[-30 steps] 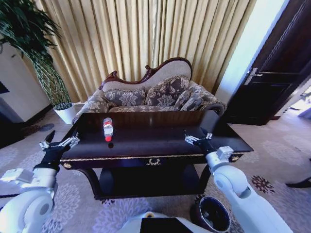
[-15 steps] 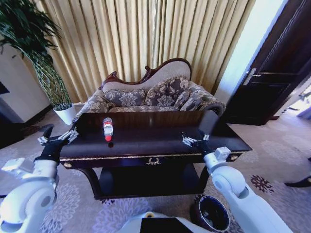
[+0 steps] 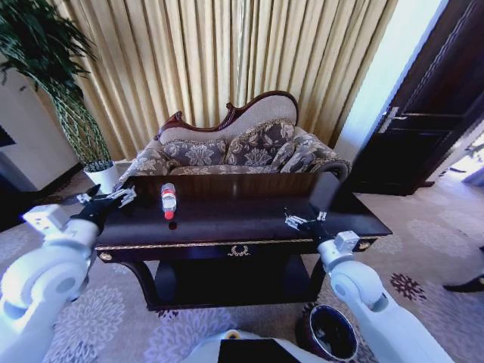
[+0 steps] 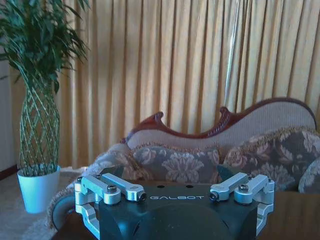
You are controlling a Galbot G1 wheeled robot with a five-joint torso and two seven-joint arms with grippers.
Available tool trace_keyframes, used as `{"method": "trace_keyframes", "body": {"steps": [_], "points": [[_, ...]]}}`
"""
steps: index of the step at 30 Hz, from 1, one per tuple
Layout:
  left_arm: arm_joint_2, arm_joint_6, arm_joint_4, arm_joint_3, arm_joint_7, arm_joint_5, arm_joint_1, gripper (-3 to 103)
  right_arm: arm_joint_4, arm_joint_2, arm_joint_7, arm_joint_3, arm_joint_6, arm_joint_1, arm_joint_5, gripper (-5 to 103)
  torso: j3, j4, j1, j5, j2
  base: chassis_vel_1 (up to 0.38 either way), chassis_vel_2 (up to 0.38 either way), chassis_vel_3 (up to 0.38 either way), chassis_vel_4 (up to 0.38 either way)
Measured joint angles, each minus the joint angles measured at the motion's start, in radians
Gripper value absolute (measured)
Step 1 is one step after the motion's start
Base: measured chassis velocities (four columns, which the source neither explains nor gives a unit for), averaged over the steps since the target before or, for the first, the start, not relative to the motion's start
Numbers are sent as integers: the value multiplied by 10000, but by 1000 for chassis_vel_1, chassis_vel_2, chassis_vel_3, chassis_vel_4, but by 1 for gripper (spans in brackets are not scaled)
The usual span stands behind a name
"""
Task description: Move to the front of the table and place the trash on the table into the trash bin.
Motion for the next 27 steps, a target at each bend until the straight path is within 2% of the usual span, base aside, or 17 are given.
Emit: {"method": "trace_keyframes", "body": {"steps": [1, 4, 8, 14, 20, 22, 27], "points": [[0, 0, 0, 0, 0, 0, 0, 100, 0, 0, 0, 0, 0, 0, 0, 100, 0, 0, 0, 0, 0, 0, 0, 0, 0], [201, 133, 320, 990, -202, -98, -617, 100, -9, 21, -3, -15, 0, -47, -17, 100, 0, 0, 0, 1, 0, 0, 0, 0, 0], [288, 321, 563, 1431, -260, -207, -846, 100, -15, 14, -4, -15, 0, -62, 38, 100, 0, -1, 0, 1, 0, 0, 0, 0, 0], [349, 354, 923, 1834, 146, -182, -1066, 100, -15, -47, 27, -59, 17, 299, 522, 100, 0, 0, 0, 0, 0, 0, 0, 0, 0], [339, 365, 941, 1982, 376, -106, -1072, 100, -38, -279, 166, -401, -93, 1169, 1341, 100, 0, 2, 0, 3, -1, 0, 0, 0, 0], [310, 452, 995, 2064, 382, -184, -1107, 100, -111, -505, 211, -504, -286, 1698, 1979, 100, 0, 2, 0, 2, 0, 0, 0, 0, 0], [300, 643, 1094, 2120, 374, -327, -1158, 100, -234, -920, 255, -522, -431, 2234, 2819, 100, 1, 0, 0, 2, 0, 0, 0, 0, 0]]}}
